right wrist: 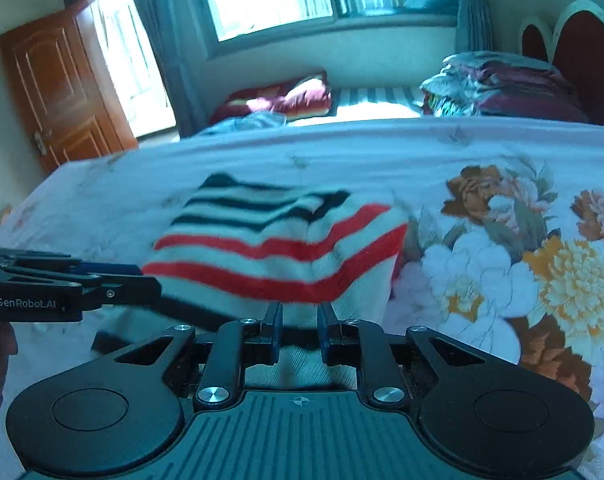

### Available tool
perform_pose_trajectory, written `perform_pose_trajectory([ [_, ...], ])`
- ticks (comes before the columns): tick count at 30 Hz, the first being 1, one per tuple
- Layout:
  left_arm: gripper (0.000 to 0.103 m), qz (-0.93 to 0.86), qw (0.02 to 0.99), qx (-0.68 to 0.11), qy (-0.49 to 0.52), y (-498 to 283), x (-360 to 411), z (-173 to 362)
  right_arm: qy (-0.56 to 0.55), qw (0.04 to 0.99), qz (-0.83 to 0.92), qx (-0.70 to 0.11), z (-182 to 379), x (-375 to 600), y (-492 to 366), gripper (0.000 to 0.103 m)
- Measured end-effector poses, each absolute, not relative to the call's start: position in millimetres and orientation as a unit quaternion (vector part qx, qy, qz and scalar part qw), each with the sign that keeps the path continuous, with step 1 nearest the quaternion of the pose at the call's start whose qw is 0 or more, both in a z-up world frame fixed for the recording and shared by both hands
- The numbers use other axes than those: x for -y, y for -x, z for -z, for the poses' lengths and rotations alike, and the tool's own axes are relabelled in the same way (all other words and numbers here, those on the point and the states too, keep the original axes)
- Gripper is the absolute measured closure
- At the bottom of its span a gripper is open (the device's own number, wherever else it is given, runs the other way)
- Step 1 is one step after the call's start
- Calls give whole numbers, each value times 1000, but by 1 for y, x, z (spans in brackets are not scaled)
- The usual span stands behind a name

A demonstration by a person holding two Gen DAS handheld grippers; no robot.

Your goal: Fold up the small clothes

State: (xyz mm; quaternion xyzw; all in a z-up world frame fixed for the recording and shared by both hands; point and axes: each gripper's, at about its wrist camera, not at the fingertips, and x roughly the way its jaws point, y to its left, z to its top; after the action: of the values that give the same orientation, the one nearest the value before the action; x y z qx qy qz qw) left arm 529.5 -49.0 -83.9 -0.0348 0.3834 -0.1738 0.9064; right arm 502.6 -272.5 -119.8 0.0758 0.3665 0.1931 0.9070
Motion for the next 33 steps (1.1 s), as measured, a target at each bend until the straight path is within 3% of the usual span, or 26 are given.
perform_pose_trajectory([
  [7, 66, 159, 895, -416, -29, -588, 61, 100, -107, 902, -163, -386, 132, 287, -570, 87],
  [13, 64, 154, 894, -416, -70, -584, 68, 109, -94, 893, -158, -412, 141, 288, -572, 87],
  [14, 62, 150, 896, -412, -67, -582, 66, 106, -100, 895, -157, -405, 138, 291, -568, 87],
  [16, 41, 140, 903, -400, -73, -575, 62, 102, -104, 901, -160, -390, 131, 295, -559, 86],
  [17, 40, 137, 906, -392, -74, -571, 60, 101, -105, 903, -161, -384, 127, 297, -553, 86],
  [19, 49, 146, 900, -406, -63, -571, 55, 105, -109, 906, -169, -373, 123, 301, -545, 86],
  [23, 46, 134, 897, -417, -63, -579, 59, 115, -96, 890, -157, -417, 142, 294, -554, 87],
  [26, 42, 122, 897, -419, -73, -581, 63, 111, -112, 886, -152, -423, 141, 300, -556, 86],
  [28, 29, 108, 900, -414, -82, -576, 62, 107, -124, 888, -152, -416, 135, 306, -551, 86],
  [29, 26, 105, 901, -411, -87, -573, 61, 105, -136, 888, -152, -413, 132, 311, -548, 81],
  [30, 21, 102, 903, -409, -89, -570, 60, 104, -151, 885, -153, -413, 131, 316, -544, 52],
  [31, 20, 100, 903, -409, -87, -567, 58, 103, -169, 881, -158, -412, 130, 322, -540, 39],
  [33, 20, 100, 902, -412, -79, -564, 54, 103, -203, 871, -176, -412, 132, 331, -534, 34],
])
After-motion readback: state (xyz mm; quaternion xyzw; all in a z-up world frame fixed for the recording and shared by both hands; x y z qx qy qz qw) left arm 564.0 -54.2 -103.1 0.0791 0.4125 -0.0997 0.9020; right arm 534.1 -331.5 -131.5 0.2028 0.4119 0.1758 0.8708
